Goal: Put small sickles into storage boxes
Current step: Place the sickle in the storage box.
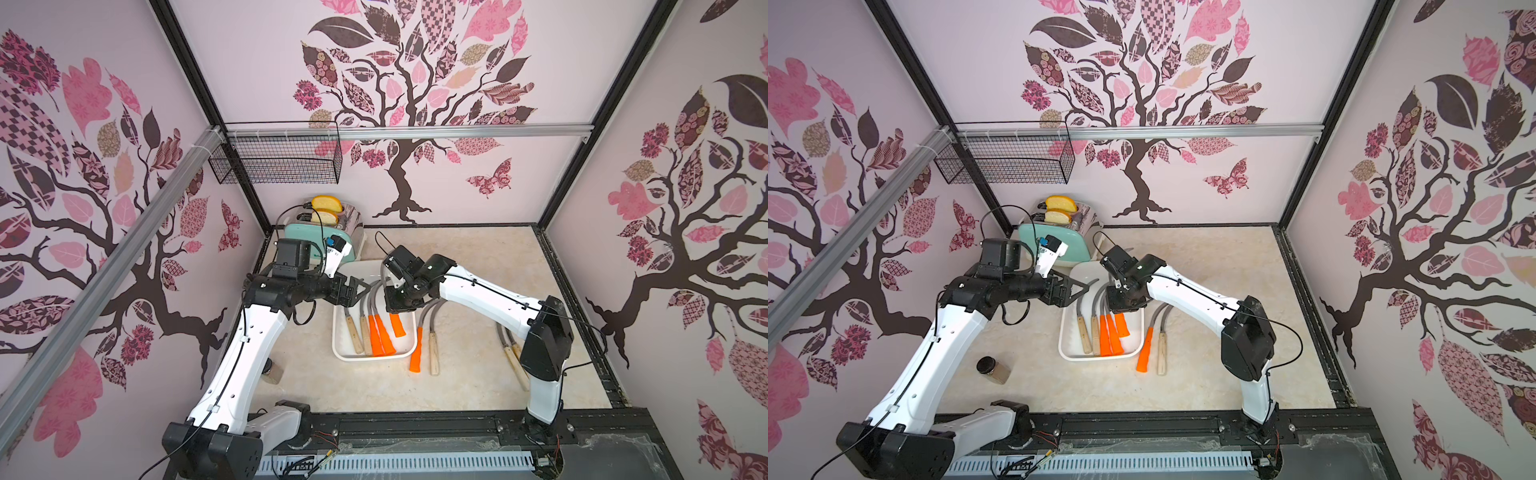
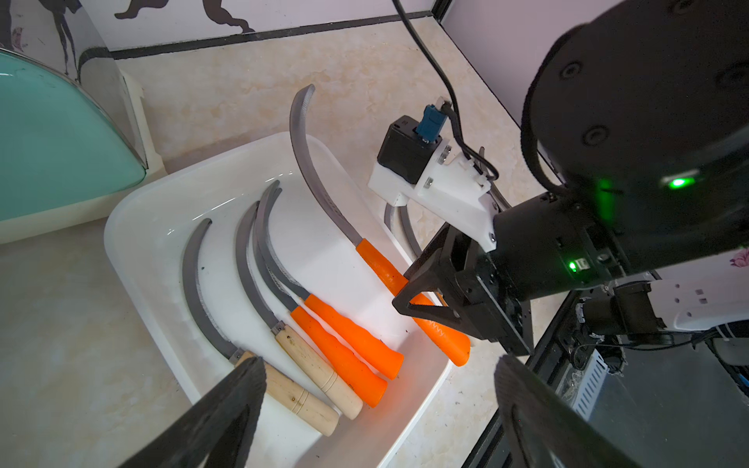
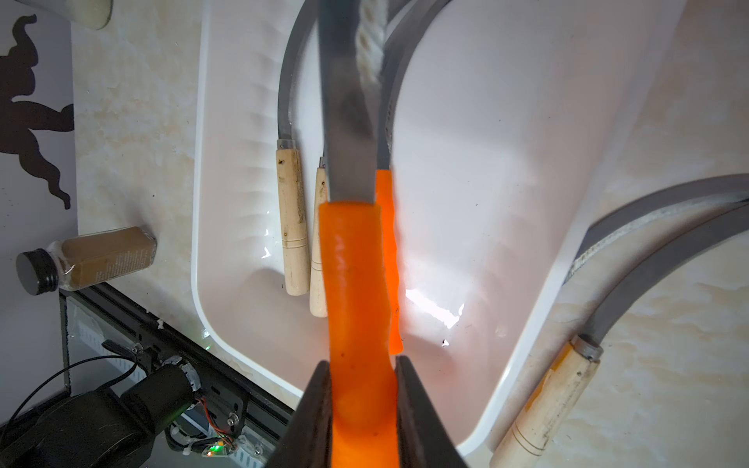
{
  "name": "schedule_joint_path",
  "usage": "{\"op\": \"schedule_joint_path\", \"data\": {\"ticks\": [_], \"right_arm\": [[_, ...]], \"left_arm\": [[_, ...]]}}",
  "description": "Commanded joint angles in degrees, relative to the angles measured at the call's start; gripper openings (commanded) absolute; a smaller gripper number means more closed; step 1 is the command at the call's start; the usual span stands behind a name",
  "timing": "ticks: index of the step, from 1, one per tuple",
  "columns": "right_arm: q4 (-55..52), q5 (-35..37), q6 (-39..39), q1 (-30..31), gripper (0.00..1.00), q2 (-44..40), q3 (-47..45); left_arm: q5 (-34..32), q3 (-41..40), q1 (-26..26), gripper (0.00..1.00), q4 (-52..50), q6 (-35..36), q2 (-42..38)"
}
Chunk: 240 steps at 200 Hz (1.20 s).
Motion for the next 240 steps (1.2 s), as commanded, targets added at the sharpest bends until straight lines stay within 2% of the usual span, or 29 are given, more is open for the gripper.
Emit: {"op": "schedule_joint_path", "data": {"ticks": [1, 56, 240], "right_arm": [[1.6, -0.9, 0.9, 0.4, 0.06, 1.0, -0.8], [5.2, -2.0, 1.6, 0.4, 0.06, 1.5, -5.7], [4.9, -0.7, 0.3, 0.4, 0.07, 10.7, -2.9]], "left_arm": [[-0.5, 1.2, 0.2, 0.92, 1.4, -0.8, -0.8], [0.4, 0.8, 0.2, 0.93, 2.0, -0.8, -0.9], [0.7, 1.7, -1.3, 0.92, -0.6, 2.4, -1.7]]}}
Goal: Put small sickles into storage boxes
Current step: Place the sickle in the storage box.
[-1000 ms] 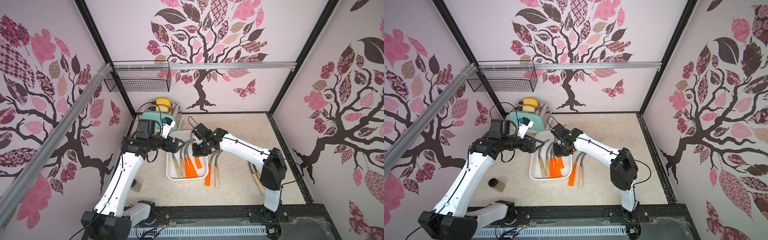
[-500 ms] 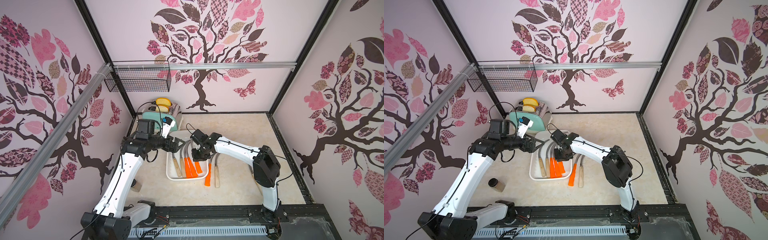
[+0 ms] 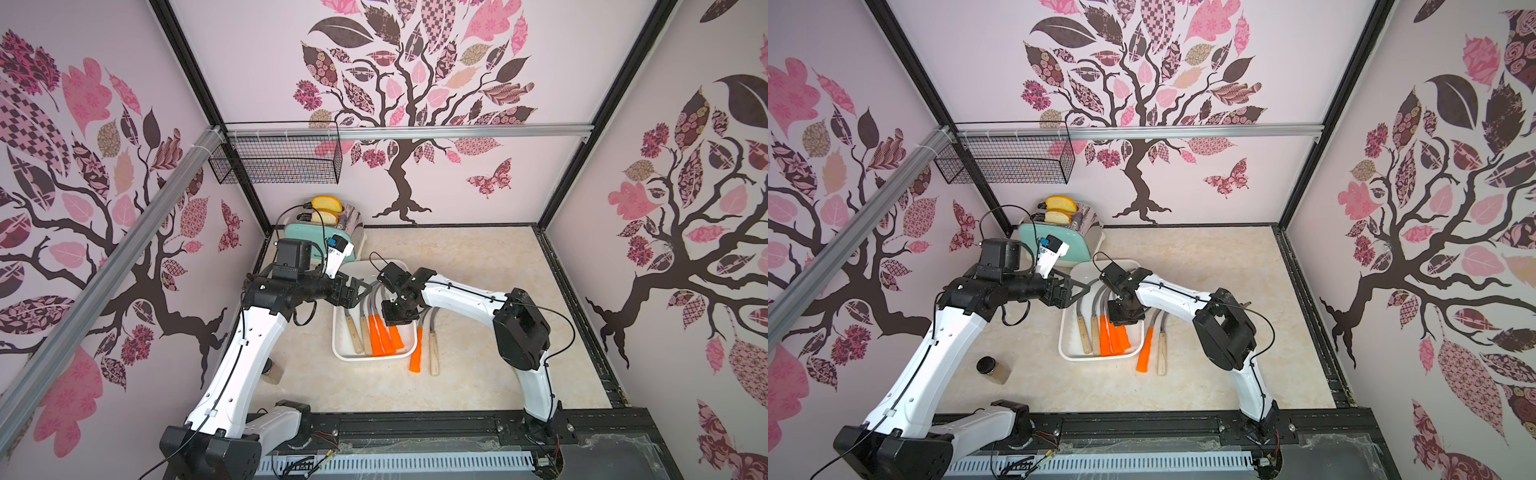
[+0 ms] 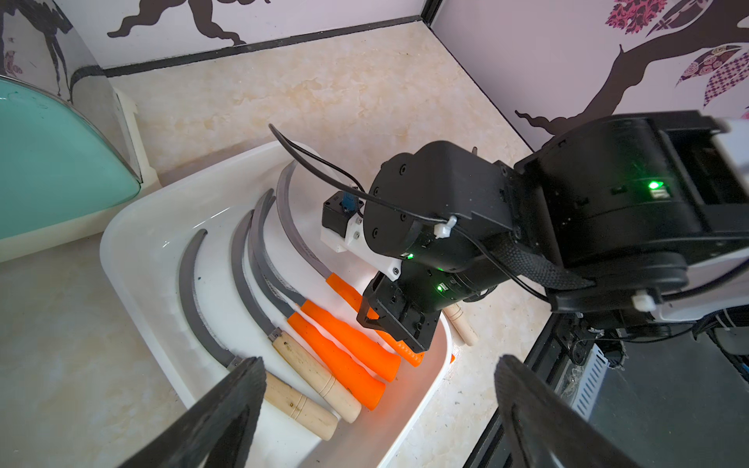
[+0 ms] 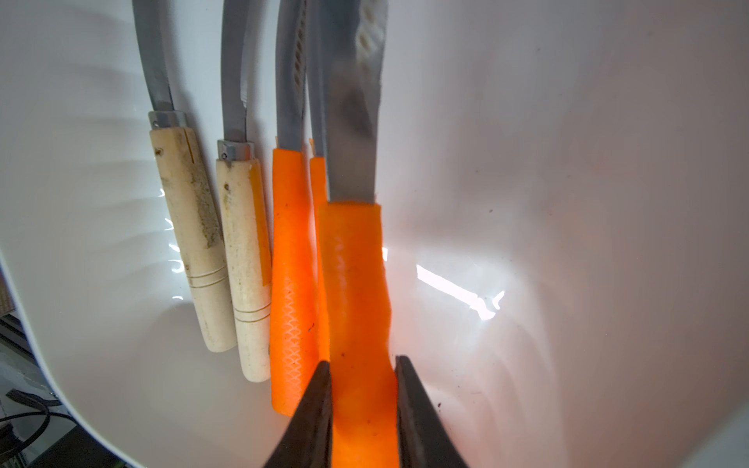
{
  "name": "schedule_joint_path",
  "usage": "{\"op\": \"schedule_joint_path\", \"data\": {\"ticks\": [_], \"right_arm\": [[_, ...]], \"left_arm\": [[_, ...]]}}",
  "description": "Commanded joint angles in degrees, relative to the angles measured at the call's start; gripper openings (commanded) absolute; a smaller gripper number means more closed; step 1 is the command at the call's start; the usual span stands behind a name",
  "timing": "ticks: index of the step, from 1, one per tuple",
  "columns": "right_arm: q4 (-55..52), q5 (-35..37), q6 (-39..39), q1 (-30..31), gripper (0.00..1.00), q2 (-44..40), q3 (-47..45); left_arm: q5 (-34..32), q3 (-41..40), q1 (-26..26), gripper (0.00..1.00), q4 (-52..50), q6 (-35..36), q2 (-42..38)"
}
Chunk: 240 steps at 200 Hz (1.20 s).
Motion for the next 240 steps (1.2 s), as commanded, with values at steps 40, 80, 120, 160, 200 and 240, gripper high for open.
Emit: {"op": "schedule_joint_path", "data": {"ticks": [40, 80, 120, 160, 200, 240], "right_arm": [[-0.4, 1.2, -0.7, 0.1, 0.07, 2.7, 1.7], [0.0, 1.0, -0.9, 0.0, 0.08, 3.8, 1.5], [1.0, 0.9, -0.7, -0.1, 0.09, 4.2, 0.9], [1.0, 0.0, -0.9, -0.2, 0.1, 5.3, 1.2], [1.4, -0.5, -0.8, -0.2, 0.1, 5.4, 0.4], [1.5, -1.2, -0.9, -0.2, 0.11, 6.0, 0.6]], "left_arm": [[-0.3, 1.6, -0.3, 0.92, -0.5, 1.3, -1.2], [-1.9, 1.7, -0.3, 0.92, -0.1, 0.8, -1.4], [-4.5, 2.6, -0.3, 0.93, 0.2, -0.1, -1.6], [-5.0, 3.5, -0.3, 0.93, 1.7, -1.9, -1.4], [-4.5, 3.3, -0.3, 0.93, 2.0, -2.0, -1.3], [-3.9, 3.1, -0.3, 0.93, 1.8, -1.8, -1.4]]}}
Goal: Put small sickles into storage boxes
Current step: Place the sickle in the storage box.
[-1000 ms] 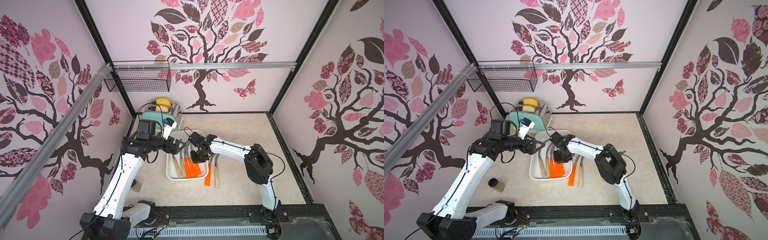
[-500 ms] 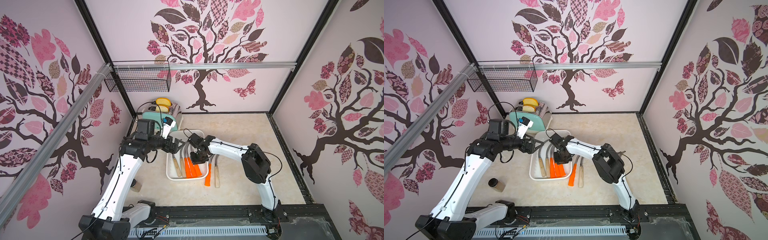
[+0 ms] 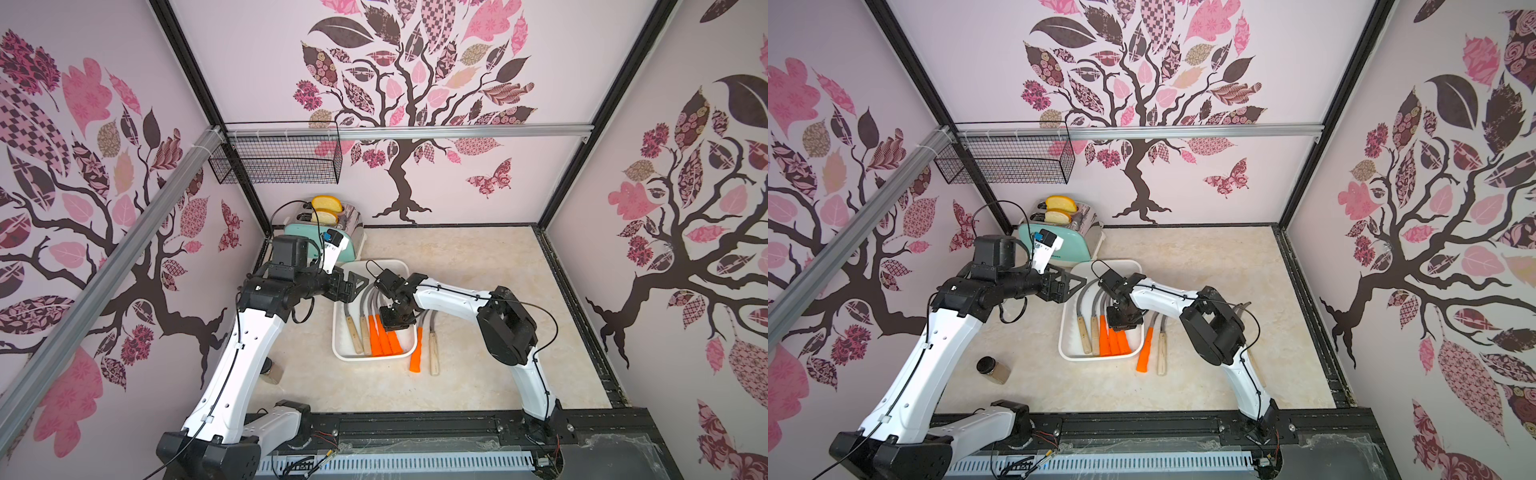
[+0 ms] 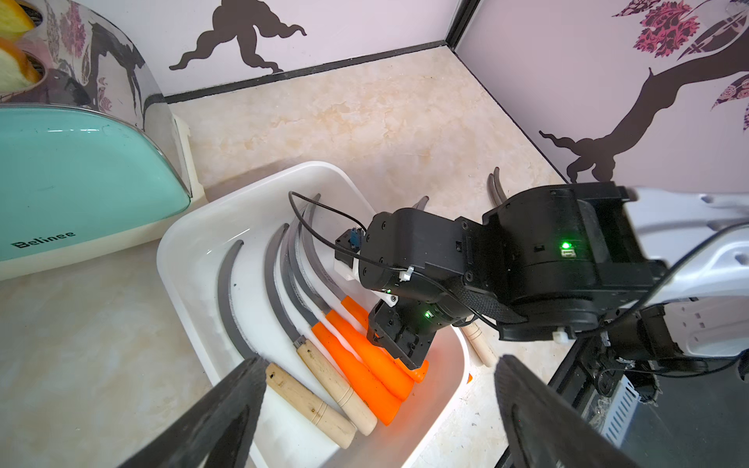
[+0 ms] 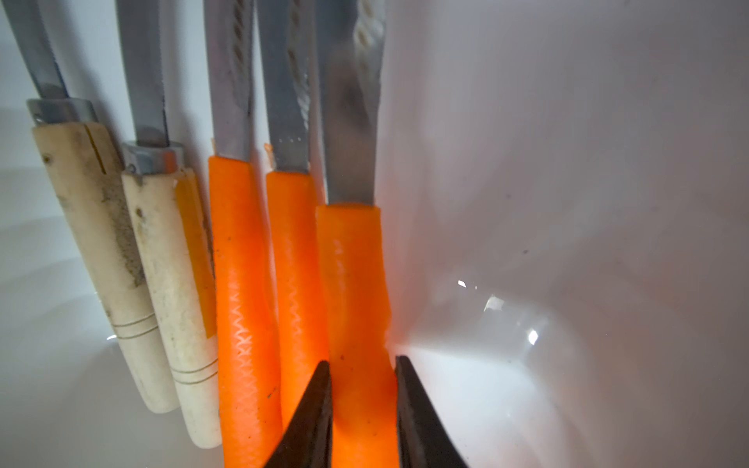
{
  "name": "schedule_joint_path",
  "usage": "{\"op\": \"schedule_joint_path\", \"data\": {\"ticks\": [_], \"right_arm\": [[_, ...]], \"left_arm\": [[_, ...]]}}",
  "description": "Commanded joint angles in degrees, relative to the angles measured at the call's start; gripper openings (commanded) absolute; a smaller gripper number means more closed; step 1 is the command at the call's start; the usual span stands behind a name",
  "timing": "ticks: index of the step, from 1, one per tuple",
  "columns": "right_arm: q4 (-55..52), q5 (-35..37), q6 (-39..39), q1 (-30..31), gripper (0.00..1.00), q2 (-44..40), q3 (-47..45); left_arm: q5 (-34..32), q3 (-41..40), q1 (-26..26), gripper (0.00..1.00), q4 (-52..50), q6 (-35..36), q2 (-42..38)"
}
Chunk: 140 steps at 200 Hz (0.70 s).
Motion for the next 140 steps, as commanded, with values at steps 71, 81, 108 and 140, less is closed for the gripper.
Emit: {"op": "schedule_joint_path", "data": {"ticks": [71, 81, 108, 140], "right_arm": [[-0.9, -1.2, -0.5, -0.1, 0.15, 2.0, 1.1], [-0.9, -1.3, -0.5, -0.1, 0.16, 2.1, 0.9], [-0.9, -1.4, -0.5, -0.1, 0.17, 2.1, 0.8], [-1.1, -0.9, -0.6, -0.1, 0.21, 1.8, 1.1]], "left_arm": [[2.2, 0.1, -0.2, 0.93, 0.5, 0.4, -1.1], [2.2, 0.1, -0.1, 0.93, 0.6, 0.4, -1.0], [2.7, 0.2, -0.2, 0.93, 0.5, 0.5, -1.1], [3.0, 0.1, -0.2, 0.93, 0.5, 0.5, -1.0]]}}
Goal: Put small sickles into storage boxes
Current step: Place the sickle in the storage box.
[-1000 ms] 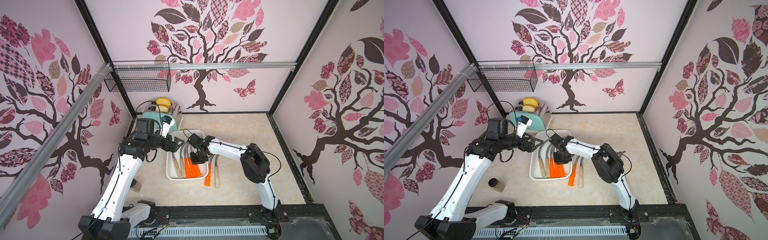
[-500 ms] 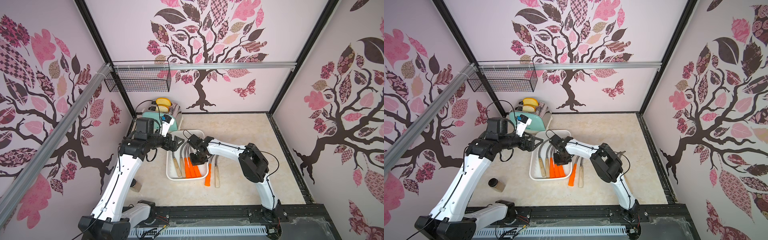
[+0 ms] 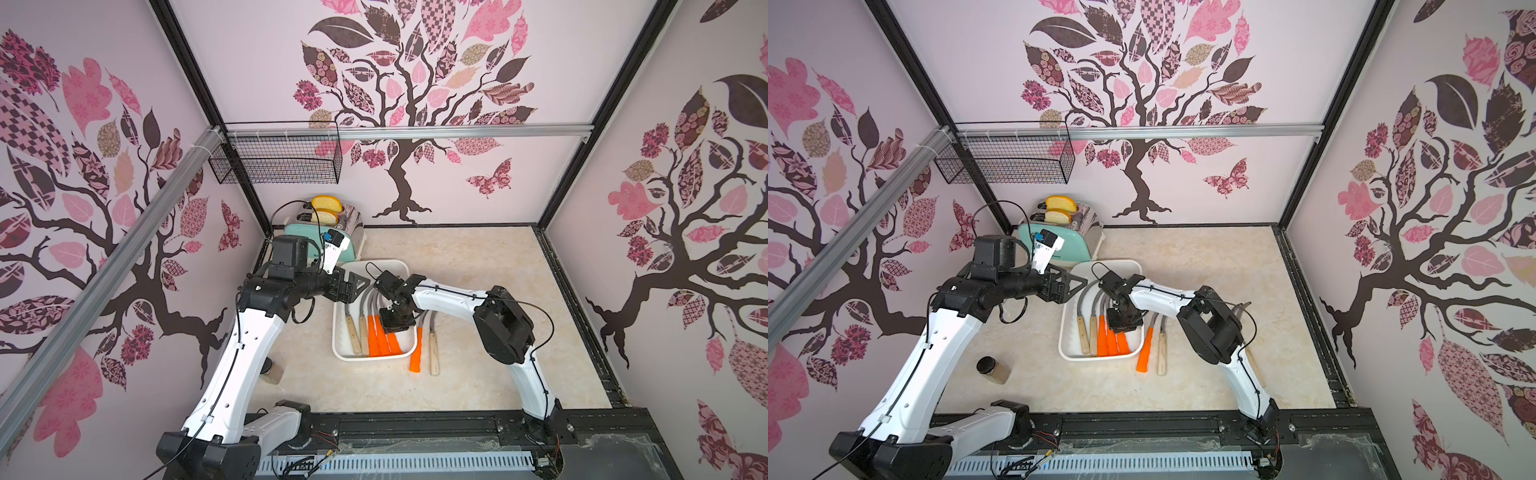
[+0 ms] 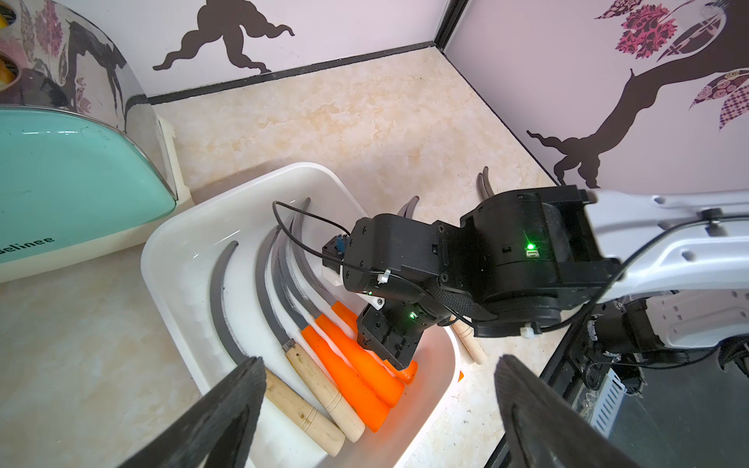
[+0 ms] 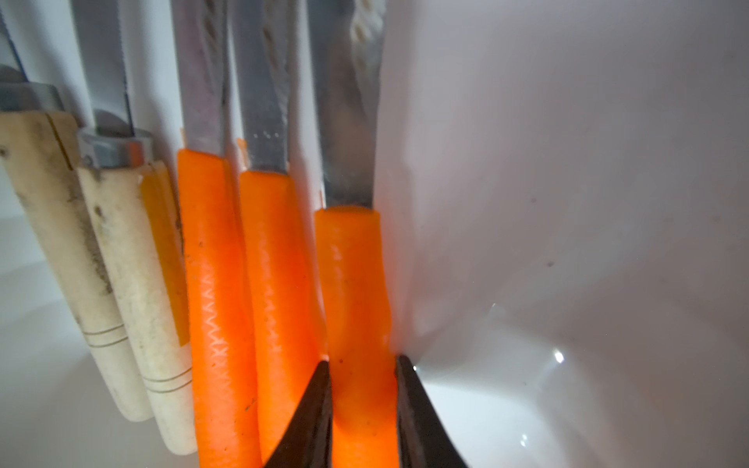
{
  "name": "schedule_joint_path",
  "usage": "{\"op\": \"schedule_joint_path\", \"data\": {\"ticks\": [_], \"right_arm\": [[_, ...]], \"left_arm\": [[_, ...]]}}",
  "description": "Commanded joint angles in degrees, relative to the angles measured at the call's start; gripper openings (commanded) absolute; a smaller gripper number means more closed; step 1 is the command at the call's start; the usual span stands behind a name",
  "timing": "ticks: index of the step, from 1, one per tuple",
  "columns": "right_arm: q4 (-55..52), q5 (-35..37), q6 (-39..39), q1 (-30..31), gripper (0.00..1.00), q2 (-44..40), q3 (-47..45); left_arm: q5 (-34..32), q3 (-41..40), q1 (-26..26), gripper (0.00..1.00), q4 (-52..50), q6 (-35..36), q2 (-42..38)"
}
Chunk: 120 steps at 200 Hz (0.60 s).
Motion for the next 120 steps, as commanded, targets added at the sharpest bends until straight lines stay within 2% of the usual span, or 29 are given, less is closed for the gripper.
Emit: {"op": "schedule_joint_path", "data": {"ticks": [1, 75, 93, 120], "right_arm": [[-1.3, 0.3, -0.1, -0.1, 0.21, 0.4, 1.1], [-1.6, 0.3, -0.5, -0.1, 0.26, 0.2, 1.8], [-1.6, 0.7, -0.6, -0.2, 0.31, -0.1, 1.9], [-2.1, 0.7, -0.9, -0.1, 0.32, 0.1, 2.5]], "left_arm": [[1.0, 0.1, -0.2, 0.93, 0.6, 0.4, -1.0], [1.3, 0.5, -0.2, 0.93, 0.3, 0.5, -0.8], [1.4, 0.8, -0.2, 0.92, 0.3, 0.5, -0.6], [1.5, 0.9, -0.2, 0.93, 0.3, 0.4, -0.4]]}}
